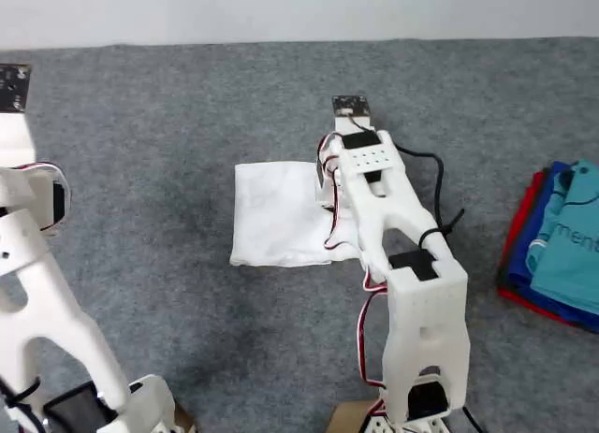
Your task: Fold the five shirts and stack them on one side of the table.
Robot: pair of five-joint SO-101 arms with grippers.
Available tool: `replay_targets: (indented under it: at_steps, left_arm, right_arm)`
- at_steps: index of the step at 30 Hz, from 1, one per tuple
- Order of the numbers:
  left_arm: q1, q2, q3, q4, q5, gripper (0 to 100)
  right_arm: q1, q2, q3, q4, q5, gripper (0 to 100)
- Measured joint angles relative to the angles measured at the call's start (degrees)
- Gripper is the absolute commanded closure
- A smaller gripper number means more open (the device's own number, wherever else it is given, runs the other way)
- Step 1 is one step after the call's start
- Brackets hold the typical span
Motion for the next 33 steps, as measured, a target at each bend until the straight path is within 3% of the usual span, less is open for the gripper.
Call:
replay_targets:
  at_steps: [8, 14, 20, 25, 29, 33]
  left_arm:
    - [0.0, 0.0, 0.0, 0.0, 0.0, 99]
    - [0.0, 0.0, 0.0, 0.0, 0.0, 99]
    - [0.0, 0.0, 0.0, 0.0, -1.4, 99]
    - [0.0, 0.0, 0.0, 0.0, -2.1, 99]
    - [0.0, 0.0, 0.0, 0.0, -2.1, 99]
    - [0.0, 0.0, 0.0, 0.0, -2.3, 99]
  right_arm:
    - [0.5, -2.0, -1.1, 7.6, 3.0, 98.9]
    - [9.7, -9.6, -1.1, 10.7, 23.9, 98.9]
    - [21.6, -10.7, -1.1, 3.0, 44.5, 98.9]
    - [23.4, -8.8, -1.1, -8.9, 58.5, 98.9]
    - [21.8, -5.0, -1.1, -15.9, 62.1, 96.7]
    - [21.0, -3.3, -1.1, -18.0, 61.1, 84.3]
